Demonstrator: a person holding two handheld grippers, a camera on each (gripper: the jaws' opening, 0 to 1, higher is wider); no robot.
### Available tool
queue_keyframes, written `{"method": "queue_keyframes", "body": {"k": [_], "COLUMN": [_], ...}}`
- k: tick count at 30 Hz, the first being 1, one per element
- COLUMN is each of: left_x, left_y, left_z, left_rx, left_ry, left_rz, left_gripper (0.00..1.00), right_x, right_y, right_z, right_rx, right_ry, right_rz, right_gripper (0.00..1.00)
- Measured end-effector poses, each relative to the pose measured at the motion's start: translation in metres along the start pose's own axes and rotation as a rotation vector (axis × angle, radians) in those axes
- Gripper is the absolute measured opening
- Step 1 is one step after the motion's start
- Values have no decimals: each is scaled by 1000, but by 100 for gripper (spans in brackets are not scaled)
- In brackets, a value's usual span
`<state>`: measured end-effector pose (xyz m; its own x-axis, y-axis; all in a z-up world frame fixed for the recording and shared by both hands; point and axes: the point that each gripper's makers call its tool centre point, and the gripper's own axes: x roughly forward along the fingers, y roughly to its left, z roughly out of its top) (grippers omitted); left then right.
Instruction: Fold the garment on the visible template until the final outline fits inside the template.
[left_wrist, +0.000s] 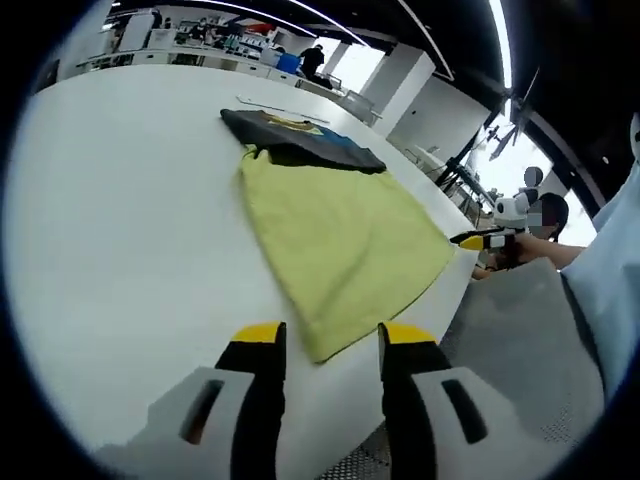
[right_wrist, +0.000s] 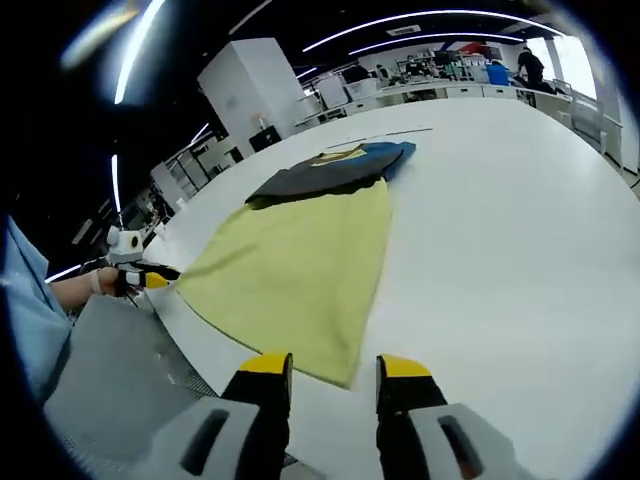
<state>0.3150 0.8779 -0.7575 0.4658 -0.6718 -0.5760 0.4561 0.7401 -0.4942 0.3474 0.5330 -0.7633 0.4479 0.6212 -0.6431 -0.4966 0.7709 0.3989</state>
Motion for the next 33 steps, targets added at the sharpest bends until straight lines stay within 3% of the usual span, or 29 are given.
{"method": "queue_keyframes", "body": {"k": [3,7,11,15,23,33], "left_x": [2,5,9,5,-11,-28], "left_y": [2,5,-1,-4,-23,-44], "left_z": [-4,-5,-8,-9,-1,-14], "left_rx": [-86,-134,-279,-265,-287,-280], "left_ry": [25,40,56,54,36,103], "left_rz": [-13,-21,-46,-42,-107,-166], "left_gripper": [16,4,0,0,0,0], "right_x": [3,5,8,6,-20,-49], "right_y": [0,-4,-9,-7,11,32], "right_z": [-2,1,1,1,13,-8], "right_rx": [13,94,90,100,138,209], "right_ry": [-9,-51,-42,-6,-25,-39], "right_rz": [12,16,2,19,72,90], "right_gripper": [19,13,0,0,0,0]}}
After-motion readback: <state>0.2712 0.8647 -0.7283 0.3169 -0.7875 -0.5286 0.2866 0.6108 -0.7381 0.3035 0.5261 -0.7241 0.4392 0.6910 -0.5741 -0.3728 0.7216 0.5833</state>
